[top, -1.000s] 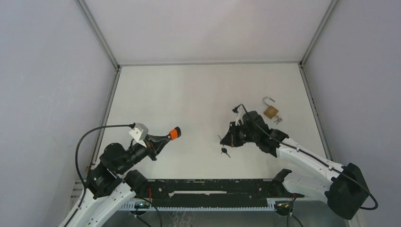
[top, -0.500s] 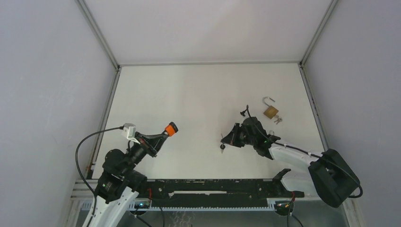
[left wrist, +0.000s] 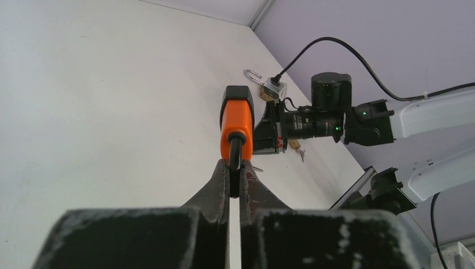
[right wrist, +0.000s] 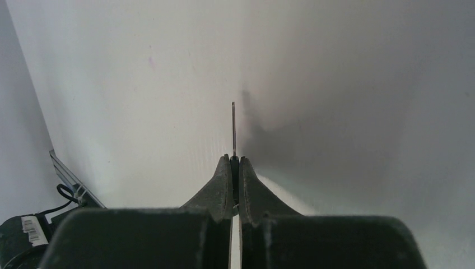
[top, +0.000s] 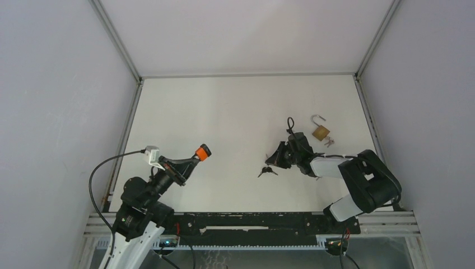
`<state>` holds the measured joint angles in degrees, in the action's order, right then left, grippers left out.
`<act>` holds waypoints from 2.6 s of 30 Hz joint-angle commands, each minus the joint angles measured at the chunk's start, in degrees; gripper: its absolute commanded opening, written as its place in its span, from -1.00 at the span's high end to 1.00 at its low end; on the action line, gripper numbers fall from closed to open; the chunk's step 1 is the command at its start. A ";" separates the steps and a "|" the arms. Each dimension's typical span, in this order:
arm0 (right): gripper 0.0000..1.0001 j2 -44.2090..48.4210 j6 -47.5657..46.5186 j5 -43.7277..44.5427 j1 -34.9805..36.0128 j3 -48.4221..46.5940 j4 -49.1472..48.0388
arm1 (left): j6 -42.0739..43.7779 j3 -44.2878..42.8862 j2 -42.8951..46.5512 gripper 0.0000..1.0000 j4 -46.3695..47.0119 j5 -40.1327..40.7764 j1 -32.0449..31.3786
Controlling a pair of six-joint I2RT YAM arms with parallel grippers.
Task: Lock with the key
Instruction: Place the key at the center of the board, then place the lock at the center of the board.
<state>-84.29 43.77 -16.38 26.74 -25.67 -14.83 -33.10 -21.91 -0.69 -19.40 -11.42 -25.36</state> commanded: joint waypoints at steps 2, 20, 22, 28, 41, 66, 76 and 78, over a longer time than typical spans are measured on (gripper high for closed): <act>1.00 -3.58 -4.64 -0.72 -0.53 -4.82 -1.74 | -0.94 -1.39 1.13 1.00 4.90 -1.36 0.84; -0.99 18.00 -31.36 10.27 11.31 -24.71 29.00 | 19.12 -5.37 -1.91 1.00 5.64 -16.75 0.84; -0.98 21.26 -42.22 2.34 18.48 -29.52 33.76 | 27.97 -7.93 -2.99 1.00 1.65 -23.29 0.80; -0.99 23.09 -60.92 -3.67 41.81 -35.74 37.26 | 51.36 -13.58 -7.45 1.00 -13.33 -24.18 -0.99; -0.63 2.13 -63.30 4.94 45.62 -54.56 43.21 | 57.28 -17.26 -9.94 1.00 -18.63 -24.67 -3.11; 1.00 -4.03 -54.61 -3.17 39.37 -53.02 35.63 | 42.39 -15.72 -9.48 1.00 -11.70 -21.91 -3.47; 1.00 2.85 -8.04 0.91 21.47 -25.88 10.81 | 0.08 -6.01 -3.51 -0.99 -2.09 8.26 2.67; 1.00 1.73 -2.58 0.49 19.06 -21.41 5.32 | -7.30 -3.29 -2.71 -0.99 -2.00 9.92 5.54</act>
<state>-83.33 19.22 -17.39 49.74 -53.21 7.11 -19.35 -29.91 -4.38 -24.80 -12.97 -24.14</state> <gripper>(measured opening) 0.208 0.996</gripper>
